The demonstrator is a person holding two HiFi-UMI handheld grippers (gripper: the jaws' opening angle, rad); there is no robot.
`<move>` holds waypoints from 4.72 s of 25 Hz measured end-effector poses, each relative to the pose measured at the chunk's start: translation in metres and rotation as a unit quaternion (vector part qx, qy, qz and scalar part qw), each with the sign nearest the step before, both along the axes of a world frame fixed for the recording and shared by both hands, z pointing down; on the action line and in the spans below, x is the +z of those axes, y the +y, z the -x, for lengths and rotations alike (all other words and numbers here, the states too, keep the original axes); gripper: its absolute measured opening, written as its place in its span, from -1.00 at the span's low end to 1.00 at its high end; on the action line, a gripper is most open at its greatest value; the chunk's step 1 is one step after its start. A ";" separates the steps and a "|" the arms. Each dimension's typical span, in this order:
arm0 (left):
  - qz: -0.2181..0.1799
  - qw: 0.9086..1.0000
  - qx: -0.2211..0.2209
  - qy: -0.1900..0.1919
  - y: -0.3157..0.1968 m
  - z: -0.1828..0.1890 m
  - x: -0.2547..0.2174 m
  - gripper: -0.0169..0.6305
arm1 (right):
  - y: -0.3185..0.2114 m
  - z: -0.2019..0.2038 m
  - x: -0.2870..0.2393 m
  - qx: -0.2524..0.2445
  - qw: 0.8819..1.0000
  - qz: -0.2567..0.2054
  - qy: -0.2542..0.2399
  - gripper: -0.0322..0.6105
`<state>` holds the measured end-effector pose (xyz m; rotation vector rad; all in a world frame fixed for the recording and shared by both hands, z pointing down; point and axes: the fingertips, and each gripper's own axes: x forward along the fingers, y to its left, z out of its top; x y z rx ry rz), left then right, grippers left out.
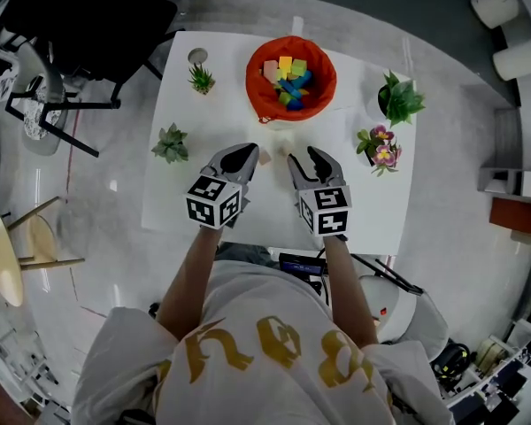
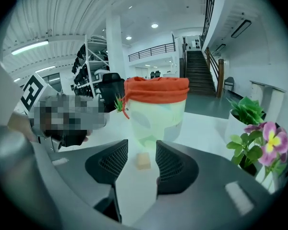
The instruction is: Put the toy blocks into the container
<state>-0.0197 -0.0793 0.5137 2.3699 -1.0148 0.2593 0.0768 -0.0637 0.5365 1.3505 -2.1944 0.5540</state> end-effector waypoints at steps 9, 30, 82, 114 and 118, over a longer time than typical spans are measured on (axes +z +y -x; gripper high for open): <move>0.027 1.000 0.004 -0.002 -0.003 0.003 0.028 -0.95 | -0.003 0.007 0.032 -0.019 0.999 0.035 0.023 -0.24; 0.062 0.998 0.024 0.001 -0.015 0.000 0.059 -0.95 | -0.012 0.012 0.084 -0.044 0.994 0.078 0.063 -0.26; -0.057 0.996 -0.025 0.069 -0.009 0.012 -0.081 -0.95 | -0.007 0.018 -0.060 -0.005 0.998 -0.054 -0.035 -0.38; -0.053 0.993 -0.036 0.098 -0.084 0.015 -0.089 -0.95 | -0.100 0.012 -0.102 0.034 0.994 -0.083 -0.062 -0.38; -0.047 0.993 -0.032 0.101 -0.087 0.010 -0.083 -0.95 | -0.106 0.009 -0.101 0.038 0.994 -0.083 -0.052 -0.37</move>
